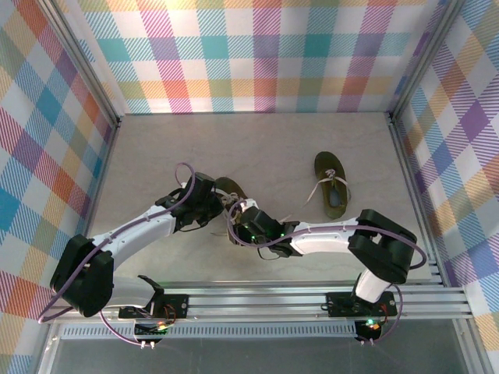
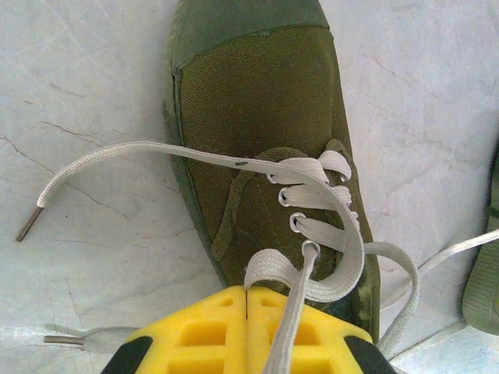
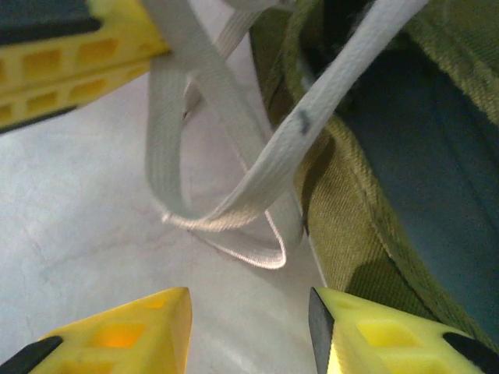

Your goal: Tie the shoes

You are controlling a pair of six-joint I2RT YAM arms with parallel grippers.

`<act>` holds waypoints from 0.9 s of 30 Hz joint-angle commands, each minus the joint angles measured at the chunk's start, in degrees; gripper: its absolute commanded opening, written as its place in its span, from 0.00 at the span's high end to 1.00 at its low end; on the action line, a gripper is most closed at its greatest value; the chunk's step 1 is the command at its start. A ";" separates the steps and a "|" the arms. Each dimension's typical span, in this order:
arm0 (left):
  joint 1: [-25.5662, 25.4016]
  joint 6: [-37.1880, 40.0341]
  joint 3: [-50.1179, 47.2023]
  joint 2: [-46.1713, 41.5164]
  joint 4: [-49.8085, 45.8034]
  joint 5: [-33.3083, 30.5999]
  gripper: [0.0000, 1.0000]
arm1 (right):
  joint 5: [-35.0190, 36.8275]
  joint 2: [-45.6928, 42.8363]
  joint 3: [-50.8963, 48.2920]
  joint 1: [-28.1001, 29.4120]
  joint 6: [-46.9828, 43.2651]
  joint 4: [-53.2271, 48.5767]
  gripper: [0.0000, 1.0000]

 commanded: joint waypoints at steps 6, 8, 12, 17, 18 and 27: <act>0.85 -0.69 1.47 0.02 -0.85 -0.32 1.00 | 11.19 5.49 6.61 0.89 7.87 -4.12 0.55; 0.81 -0.69 1.42 0.15 -0.62 -0.08 1.00 | 12.82 6.98 8.31 0.89 8.49 -6.14 0.56; 0.81 -0.78 1.02 0.11 -0.08 0.38 1.00 | 14.20 10.24 11.11 0.89 7.35 -7.13 0.58; 0.81 -0.69 0.80 -0.06 0.10 0.56 1.00 | 16.09 12.98 13.26 0.86 6.69 -7.84 0.64; 0.81 -0.69 0.72 0.01 0.15 0.56 1.00 | 16.17 13.54 13.54 0.81 6.63 -7.62 0.66; 1.65 -0.70 -0.16 -0.49 0.10 0.56 1.00 | 13.29 13.34 12.42 0.53 5.23 -3.59 0.90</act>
